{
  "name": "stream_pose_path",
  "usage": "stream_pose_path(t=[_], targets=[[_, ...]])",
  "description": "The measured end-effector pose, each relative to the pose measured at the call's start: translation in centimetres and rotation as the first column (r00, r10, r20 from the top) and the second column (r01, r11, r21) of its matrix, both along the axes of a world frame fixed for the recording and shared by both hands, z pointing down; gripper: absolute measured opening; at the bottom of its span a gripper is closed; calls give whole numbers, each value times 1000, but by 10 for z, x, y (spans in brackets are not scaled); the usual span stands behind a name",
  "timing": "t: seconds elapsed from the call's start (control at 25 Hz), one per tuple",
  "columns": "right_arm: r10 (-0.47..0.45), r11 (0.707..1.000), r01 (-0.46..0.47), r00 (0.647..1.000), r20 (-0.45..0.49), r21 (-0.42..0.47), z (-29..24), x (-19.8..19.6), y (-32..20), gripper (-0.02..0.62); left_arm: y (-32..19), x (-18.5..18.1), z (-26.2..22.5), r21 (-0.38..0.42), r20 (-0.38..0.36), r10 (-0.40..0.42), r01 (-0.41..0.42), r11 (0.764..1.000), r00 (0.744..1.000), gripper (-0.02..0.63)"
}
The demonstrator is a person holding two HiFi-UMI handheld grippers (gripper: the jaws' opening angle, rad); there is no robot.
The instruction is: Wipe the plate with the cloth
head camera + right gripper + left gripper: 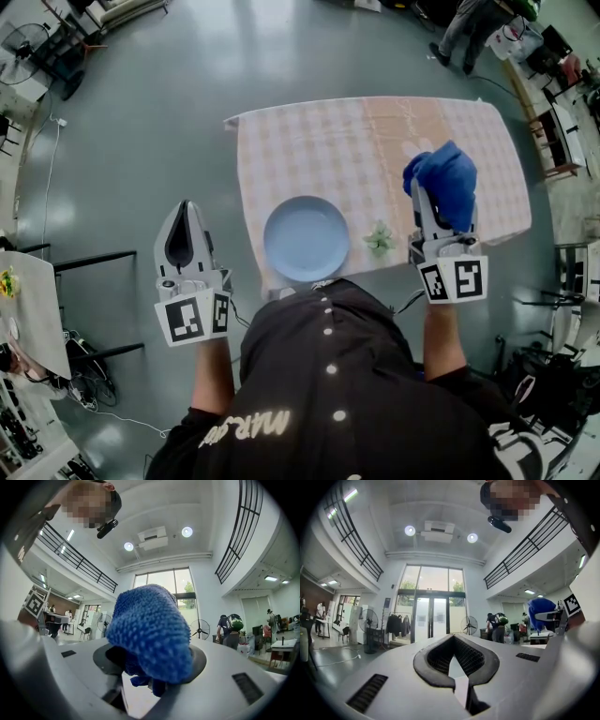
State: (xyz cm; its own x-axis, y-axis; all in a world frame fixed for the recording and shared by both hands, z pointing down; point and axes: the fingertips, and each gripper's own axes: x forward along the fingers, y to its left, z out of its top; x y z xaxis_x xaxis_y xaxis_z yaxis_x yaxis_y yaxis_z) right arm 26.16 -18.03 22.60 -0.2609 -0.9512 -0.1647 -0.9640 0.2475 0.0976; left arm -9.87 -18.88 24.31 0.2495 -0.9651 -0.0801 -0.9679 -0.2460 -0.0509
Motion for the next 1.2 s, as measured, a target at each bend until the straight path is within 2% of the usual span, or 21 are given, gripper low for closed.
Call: stream_pose_path(t=[0.48,1.2], targets=[[-24,1000,24,1000,-10,-12,4,-4,3,198,1,10,1,-11,25,26,-26,1000,999,17],[-41,999,41,999,-1,-20,6,-11,1,198,2,14,-1,-10,25,35,-35,999,999,17]])
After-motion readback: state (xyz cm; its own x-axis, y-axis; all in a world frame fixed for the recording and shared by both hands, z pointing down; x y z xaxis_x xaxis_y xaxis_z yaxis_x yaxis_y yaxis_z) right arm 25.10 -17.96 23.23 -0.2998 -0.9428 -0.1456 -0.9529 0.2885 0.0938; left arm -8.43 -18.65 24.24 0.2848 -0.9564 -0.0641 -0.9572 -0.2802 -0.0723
